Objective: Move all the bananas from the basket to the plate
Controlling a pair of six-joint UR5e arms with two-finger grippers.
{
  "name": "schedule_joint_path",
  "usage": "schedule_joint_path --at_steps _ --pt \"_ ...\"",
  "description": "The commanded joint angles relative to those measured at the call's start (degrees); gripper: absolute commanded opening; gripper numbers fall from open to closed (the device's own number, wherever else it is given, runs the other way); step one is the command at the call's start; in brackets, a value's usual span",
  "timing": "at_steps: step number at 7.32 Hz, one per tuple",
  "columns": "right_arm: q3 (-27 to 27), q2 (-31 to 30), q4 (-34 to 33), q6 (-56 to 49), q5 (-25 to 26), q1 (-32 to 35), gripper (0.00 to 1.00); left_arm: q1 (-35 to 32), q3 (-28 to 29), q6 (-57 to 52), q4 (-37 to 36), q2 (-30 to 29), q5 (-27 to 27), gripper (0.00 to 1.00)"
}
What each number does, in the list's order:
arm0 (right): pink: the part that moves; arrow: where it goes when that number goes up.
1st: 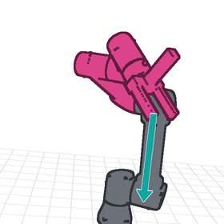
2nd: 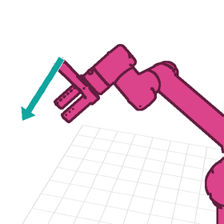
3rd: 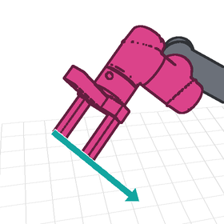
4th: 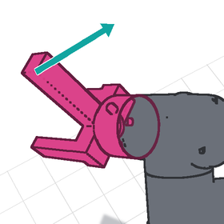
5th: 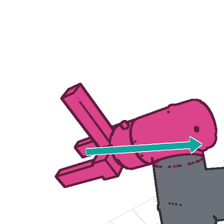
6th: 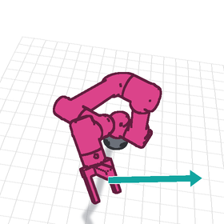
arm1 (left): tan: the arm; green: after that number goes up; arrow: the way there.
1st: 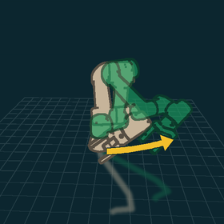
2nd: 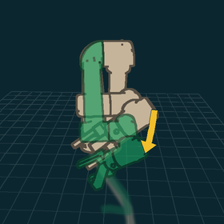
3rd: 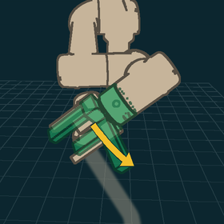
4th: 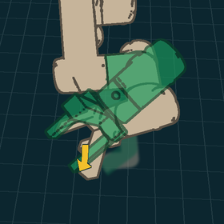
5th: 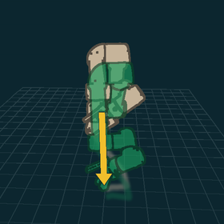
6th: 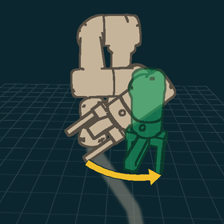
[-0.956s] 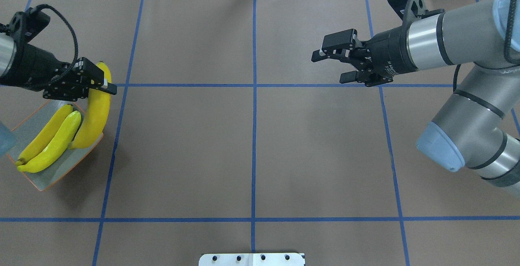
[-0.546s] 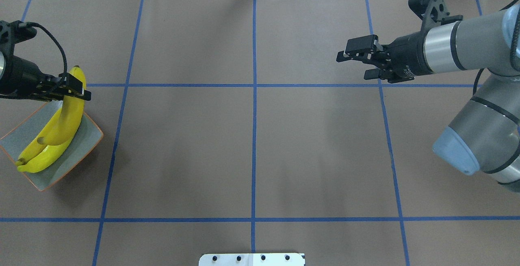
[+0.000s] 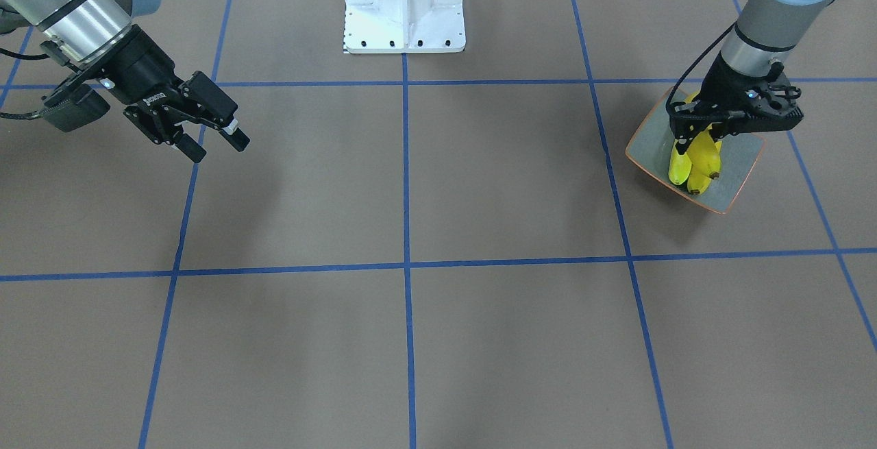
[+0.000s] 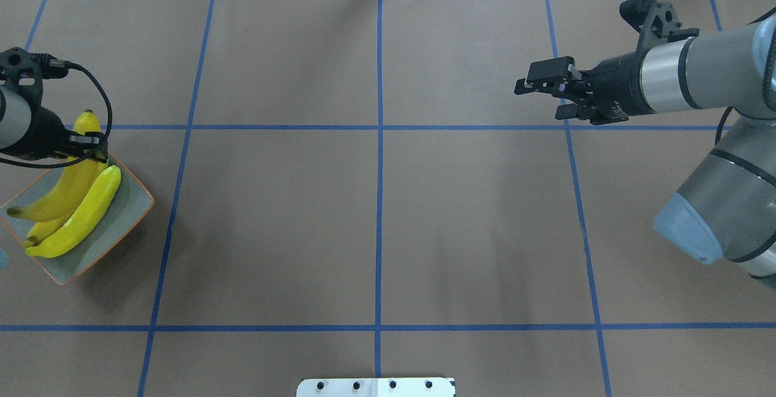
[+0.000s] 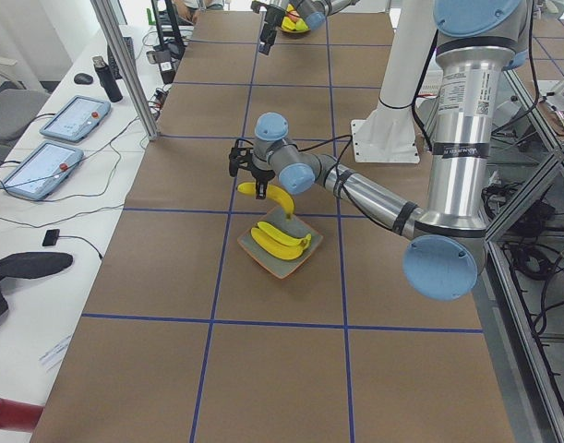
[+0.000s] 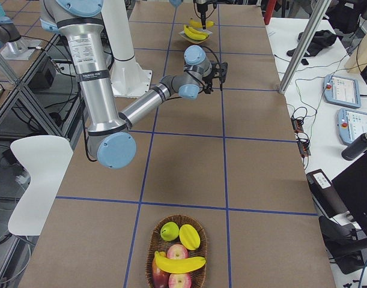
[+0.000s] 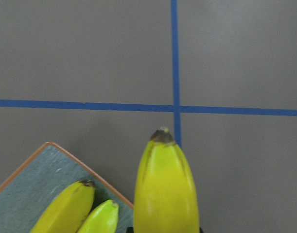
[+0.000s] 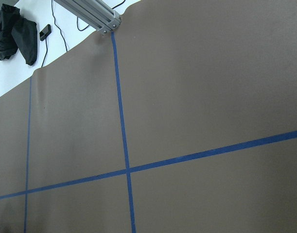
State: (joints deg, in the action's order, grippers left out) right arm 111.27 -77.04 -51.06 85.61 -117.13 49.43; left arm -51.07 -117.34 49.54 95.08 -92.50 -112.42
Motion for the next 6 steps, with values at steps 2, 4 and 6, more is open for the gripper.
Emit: schedule_joint_path --at_steps 2,4,6 --pt "-0.5 -0.4 0.0 0.1 0.4 0.1 1.0 0.4 1.5 -8.6 -5.1 2.1 6.9 0.0" --pt "-0.7 -0.7 0.1 0.1 0.4 0.1 1.0 0.6 4.5 -9.4 -5.2 1.5 11.4 0.0" --pt "-0.6 -0.8 0.1 0.3 0.4 0.1 1.0 0.7 5.7 -9.2 -5.2 2.1 12.7 0.0"
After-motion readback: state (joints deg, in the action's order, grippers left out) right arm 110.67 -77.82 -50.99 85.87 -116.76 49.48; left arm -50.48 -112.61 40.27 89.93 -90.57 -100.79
